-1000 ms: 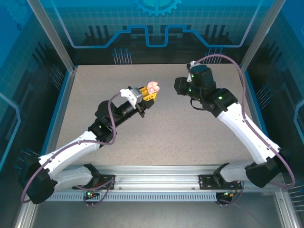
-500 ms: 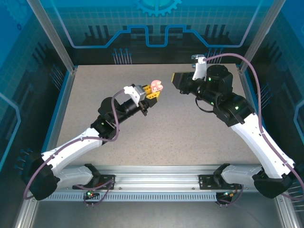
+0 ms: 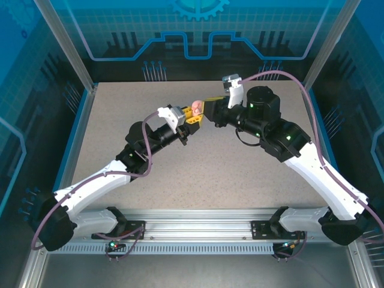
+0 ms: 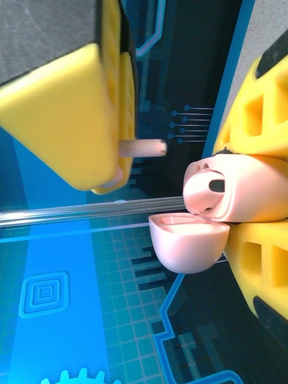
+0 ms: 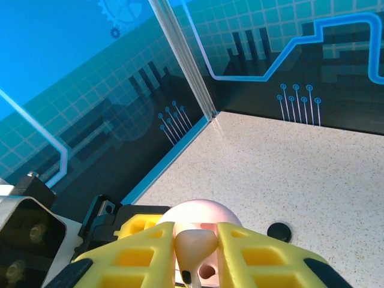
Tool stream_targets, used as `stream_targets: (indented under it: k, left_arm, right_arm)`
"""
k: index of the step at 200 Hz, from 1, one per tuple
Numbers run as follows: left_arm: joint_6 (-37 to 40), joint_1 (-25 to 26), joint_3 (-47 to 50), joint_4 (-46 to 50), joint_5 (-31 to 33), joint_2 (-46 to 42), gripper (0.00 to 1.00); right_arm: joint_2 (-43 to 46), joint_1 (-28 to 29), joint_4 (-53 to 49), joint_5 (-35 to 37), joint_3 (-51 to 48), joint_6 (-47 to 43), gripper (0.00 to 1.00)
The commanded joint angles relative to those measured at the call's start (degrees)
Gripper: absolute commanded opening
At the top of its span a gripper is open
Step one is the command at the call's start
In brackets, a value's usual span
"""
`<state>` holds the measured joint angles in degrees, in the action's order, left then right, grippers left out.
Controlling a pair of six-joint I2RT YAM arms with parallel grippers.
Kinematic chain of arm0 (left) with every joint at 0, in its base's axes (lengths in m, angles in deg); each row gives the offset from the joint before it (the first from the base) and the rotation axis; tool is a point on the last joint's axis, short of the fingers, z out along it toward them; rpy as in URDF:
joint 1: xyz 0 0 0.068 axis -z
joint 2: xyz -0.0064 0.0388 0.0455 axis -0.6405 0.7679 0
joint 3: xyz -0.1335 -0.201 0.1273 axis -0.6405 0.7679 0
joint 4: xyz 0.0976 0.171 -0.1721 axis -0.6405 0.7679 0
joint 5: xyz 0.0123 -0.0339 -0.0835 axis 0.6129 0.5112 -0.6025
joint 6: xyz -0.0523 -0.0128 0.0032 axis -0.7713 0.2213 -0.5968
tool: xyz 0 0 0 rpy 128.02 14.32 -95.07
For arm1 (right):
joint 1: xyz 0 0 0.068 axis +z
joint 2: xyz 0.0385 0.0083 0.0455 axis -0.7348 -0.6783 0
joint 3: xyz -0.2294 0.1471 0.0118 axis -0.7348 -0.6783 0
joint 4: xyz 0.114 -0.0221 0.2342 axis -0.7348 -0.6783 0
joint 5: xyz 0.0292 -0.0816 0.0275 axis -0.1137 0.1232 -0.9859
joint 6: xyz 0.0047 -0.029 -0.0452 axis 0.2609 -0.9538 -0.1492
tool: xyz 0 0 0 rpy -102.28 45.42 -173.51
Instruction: Insert wireless bluetooth earbuds into charging case
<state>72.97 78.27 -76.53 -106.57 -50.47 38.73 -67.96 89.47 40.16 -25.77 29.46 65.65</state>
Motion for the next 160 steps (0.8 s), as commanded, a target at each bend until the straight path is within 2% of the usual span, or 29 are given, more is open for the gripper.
stream_targets:
  k: [1, 160]
  left_arm:
    - [-0.6, 0.5, -2.3, -2.1, -0.9, 0.1, 0.0]
    - [-1.1, 0.6, -2.5, -2.2, -1.2, -0.3, 0.0]
  right_arm:
    - [-0.4, 1.0, 1.5, 1.2, 0.2, -1.5, 0.22]
    - [-1.1, 1.1, 1.5, 3.3, -1.4, -1.9, 0.2]
